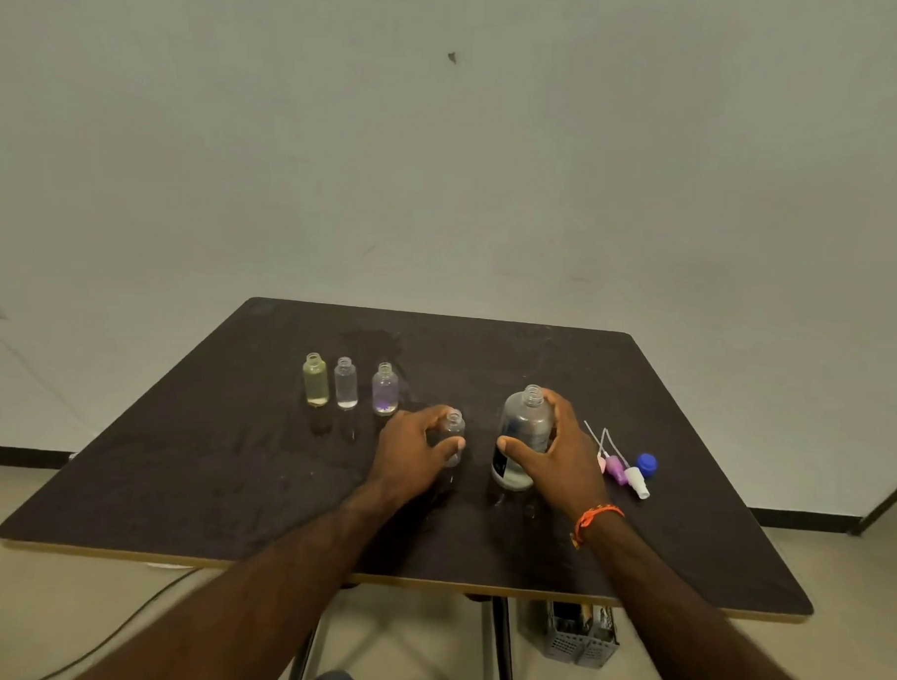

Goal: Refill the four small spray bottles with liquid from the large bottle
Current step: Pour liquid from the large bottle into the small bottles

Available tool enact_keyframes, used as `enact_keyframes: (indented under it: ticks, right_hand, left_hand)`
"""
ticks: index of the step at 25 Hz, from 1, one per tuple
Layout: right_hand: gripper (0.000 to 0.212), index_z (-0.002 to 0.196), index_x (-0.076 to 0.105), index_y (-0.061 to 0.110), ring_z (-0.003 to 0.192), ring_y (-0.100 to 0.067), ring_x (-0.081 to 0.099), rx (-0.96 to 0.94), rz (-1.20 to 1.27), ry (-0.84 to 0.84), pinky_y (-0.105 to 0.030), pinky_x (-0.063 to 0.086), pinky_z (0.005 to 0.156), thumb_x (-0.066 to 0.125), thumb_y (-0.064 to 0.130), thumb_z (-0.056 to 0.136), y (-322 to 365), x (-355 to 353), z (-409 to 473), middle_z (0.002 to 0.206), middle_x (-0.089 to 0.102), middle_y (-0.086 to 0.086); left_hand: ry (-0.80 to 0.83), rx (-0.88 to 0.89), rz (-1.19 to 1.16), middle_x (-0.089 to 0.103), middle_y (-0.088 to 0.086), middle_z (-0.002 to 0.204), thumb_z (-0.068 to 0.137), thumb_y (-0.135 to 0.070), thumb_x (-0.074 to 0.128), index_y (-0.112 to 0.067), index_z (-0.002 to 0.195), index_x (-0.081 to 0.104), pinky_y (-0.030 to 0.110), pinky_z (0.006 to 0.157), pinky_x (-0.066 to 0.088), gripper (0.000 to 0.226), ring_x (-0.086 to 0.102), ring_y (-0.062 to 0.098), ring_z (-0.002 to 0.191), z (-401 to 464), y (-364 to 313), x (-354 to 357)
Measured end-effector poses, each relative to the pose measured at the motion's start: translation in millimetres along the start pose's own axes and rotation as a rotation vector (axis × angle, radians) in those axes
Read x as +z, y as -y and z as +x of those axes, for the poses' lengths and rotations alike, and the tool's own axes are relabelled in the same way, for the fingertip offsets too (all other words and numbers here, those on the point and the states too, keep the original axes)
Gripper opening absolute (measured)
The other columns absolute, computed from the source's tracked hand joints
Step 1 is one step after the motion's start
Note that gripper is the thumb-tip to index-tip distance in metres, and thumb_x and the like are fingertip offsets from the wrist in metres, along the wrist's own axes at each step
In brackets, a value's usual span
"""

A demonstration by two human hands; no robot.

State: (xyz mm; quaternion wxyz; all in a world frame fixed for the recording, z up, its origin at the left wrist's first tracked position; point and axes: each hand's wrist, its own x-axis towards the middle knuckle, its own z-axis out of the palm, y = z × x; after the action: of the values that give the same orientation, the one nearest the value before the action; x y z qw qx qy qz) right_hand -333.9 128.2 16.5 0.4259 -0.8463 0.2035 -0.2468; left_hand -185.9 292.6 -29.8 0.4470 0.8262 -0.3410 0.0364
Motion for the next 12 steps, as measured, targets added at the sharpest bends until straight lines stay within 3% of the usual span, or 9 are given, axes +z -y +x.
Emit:
enact_keyframes:
  ticks: [6, 9, 12]
  right_hand:
    - [0.082, 0.139, 0.038, 0.035, 0.12, -0.017, 0.055, -0.048, -0.073, 0.032, -0.044, 0.05, 0.103, 0.085, 0.038, 0.072, 23, 8, -8, 0.136, 0.054, 0.007]
    - [0.076, 0.128, 0.037, 0.043, 0.112, -0.019, 0.06, -0.138, -0.281, 0.055, -0.049, 0.044, 0.104, 0.082, 0.048, 0.067, 41, 3, -5, 0.124, 0.058, 0.012]
    - [0.075, 0.136, 0.042, 0.04, 0.114, -0.018, 0.059, -0.234, -0.551, 0.077, -0.045, 0.033, 0.104, 0.078, 0.049, 0.071, 56, -1, -4, 0.128, 0.062, 0.008]
  left_hand:
    - [-0.017, -0.06, 0.048, 0.075, -0.013, 0.113, 0.079, -0.038, 0.088, -0.024, 0.129, 0.072, 0.037, 0.099, 0.056, 0.054, 0.066, 0.007, 0.108, -24, -3, -23]
    - [-0.048, -0.048, 0.056, 0.076, -0.013, 0.107, 0.077, -0.038, 0.091, -0.025, 0.117, 0.077, 0.035, 0.097, 0.056, 0.044, 0.062, -0.001, 0.096, -24, -2, -34]
    - [-0.06, -0.027, 0.074, 0.076, -0.014, 0.117, 0.078, -0.04, 0.088, -0.028, 0.123, 0.077, 0.043, 0.105, 0.051, 0.048, 0.054, -0.003, 0.098, -27, -1, -43]
